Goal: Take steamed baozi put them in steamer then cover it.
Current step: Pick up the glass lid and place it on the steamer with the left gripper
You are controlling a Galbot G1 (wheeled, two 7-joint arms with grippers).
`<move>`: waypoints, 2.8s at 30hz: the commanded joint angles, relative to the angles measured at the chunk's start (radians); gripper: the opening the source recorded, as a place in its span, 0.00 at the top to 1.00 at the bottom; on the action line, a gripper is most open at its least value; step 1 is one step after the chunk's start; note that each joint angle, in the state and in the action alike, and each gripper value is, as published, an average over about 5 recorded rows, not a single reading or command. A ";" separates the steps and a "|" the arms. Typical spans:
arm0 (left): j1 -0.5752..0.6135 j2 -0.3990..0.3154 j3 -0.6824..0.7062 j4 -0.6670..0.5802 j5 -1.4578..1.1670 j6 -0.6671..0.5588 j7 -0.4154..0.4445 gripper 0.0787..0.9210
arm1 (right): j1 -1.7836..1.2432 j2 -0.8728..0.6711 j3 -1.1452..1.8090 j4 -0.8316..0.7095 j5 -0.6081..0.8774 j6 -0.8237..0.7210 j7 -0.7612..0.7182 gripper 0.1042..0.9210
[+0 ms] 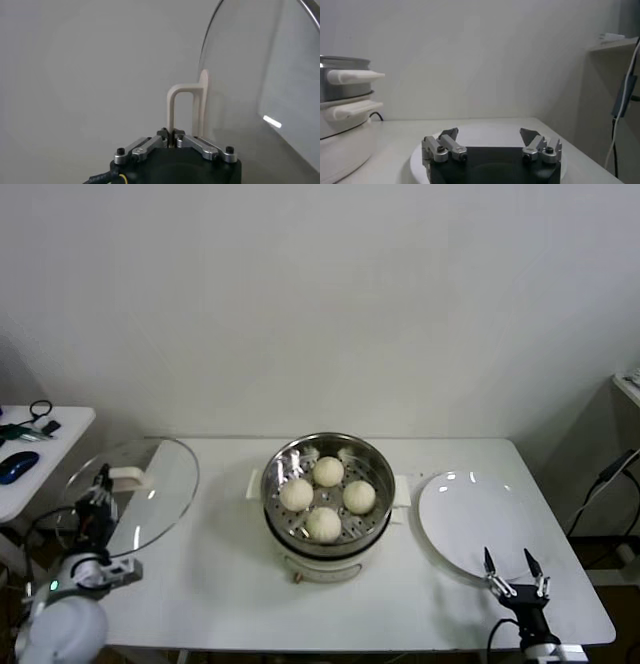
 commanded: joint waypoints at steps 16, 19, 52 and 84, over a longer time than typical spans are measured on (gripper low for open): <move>-0.284 -0.142 0.618 -0.187 0.331 0.308 0.253 0.92 | 0.036 -0.019 -0.017 -0.060 0.070 0.072 -0.019 0.12; -0.325 -0.236 0.686 -0.159 0.395 0.332 0.300 0.92 | 0.044 -0.019 -0.017 -0.064 0.071 0.073 -0.019 0.12; -0.356 -0.562 0.810 0.153 0.730 0.339 0.309 0.92 | 0.045 -0.025 -0.006 -0.085 0.103 0.123 -0.008 0.12; -0.355 -0.519 0.779 0.173 0.714 0.298 0.285 0.66 | 0.031 -0.002 -0.002 -0.067 0.065 0.126 -0.008 0.12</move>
